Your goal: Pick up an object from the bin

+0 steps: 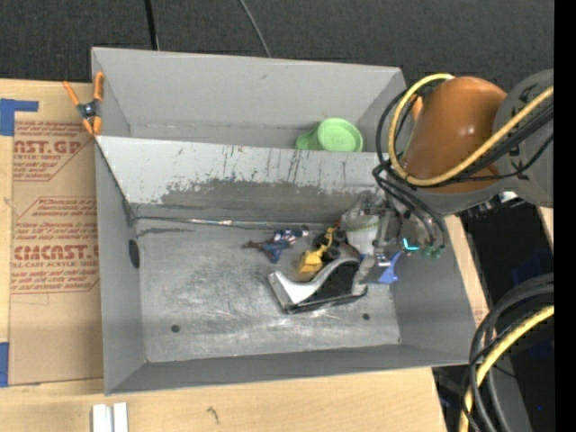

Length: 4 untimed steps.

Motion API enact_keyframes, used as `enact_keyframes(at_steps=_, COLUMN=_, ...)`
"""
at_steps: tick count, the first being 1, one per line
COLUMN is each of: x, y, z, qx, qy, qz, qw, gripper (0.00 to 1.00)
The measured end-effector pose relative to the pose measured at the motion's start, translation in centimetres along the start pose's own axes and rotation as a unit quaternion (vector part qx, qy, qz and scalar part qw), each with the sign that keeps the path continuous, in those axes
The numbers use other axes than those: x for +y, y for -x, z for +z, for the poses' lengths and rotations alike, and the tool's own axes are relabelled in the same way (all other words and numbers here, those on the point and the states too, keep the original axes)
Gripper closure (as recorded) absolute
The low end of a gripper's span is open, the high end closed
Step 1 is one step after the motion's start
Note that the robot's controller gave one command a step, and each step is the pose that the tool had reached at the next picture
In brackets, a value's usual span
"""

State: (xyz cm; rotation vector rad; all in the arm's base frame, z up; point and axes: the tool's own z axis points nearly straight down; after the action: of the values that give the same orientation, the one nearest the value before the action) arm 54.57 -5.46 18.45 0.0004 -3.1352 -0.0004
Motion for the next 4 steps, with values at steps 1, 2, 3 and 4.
enact_keyframes(at_steps=1, x=0.0, y=0.2, z=-0.4, qx=-0.0039, qy=0.000, qz=0.000, qw=1.0000, gripper=0.00)
enact_keyframes(at_steps=2, x=0.7, y=-0.5, z=4.6, qx=-0.0049, qy=-0.001, qz=-0.073, qw=0.9973, gripper=0.00)
enact_keyframes(at_steps=3, x=1.9, y=-1.2, z=6.2, qx=-0.0024, qy=0.000, qz=-0.148, qw=0.9890, gripper=0.00)
enact_keyframes(at_steps=4, x=1.9, y=0.2, z=6.1, qx=-0.0039, qy=-0.001, qz=-0.160, qw=0.9871, gripper=0.00)
